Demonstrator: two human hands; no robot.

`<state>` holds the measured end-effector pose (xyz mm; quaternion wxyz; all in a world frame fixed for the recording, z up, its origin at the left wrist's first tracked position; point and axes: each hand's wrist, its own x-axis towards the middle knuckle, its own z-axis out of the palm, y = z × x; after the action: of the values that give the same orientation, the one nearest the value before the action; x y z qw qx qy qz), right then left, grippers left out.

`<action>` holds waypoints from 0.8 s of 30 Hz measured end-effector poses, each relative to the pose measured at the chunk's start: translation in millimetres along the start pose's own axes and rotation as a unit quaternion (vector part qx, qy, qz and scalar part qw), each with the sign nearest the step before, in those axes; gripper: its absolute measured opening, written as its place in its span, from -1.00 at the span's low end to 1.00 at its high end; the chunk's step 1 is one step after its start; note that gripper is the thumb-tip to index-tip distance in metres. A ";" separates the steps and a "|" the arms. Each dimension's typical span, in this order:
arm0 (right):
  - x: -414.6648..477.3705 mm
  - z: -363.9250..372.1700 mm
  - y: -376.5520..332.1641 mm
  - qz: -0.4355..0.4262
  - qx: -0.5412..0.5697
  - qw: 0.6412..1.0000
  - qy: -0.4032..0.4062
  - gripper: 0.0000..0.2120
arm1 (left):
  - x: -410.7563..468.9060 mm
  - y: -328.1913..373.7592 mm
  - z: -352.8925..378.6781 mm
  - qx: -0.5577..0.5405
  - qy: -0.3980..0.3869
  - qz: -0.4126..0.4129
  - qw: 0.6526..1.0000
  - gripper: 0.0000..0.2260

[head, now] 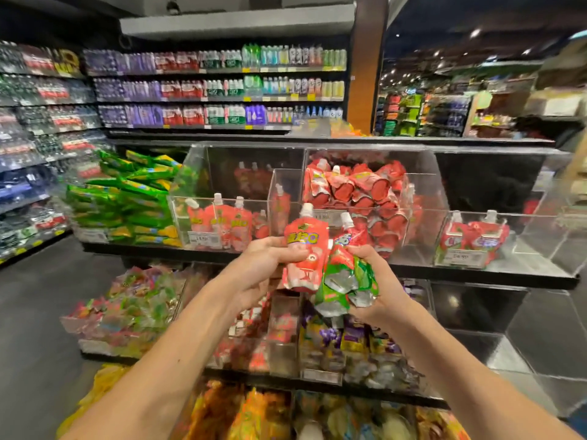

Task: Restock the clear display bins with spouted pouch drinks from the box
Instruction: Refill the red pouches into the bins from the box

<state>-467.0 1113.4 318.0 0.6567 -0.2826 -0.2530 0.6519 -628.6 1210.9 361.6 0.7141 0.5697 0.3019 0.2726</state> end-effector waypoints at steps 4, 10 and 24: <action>4.7 1.9 0.4 -0.024 0.024 0.999 0.031 -0.51 | 6.3 -2.0 -16.4 0.032 0.000 0.015 0.999 -0.66; 14.5 15.9 9.9 -0.026 -0.021 0.998 0.045 -0.54 | 9.5 -2.6 -32.9 0.075 0.002 0.056 0.996 -0.48; 68.0 53.8 -11.0 -0.021 -0.040 0.999 0.023 -0.73 | 24.8 42.5 -71.6 0.022 0.088 0.054 0.994 -0.96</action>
<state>-495.3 1183.7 361.6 0.6636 -0.3182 -0.2697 0.6210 -667.0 1284.1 388.1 0.6567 0.5743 0.3382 0.3529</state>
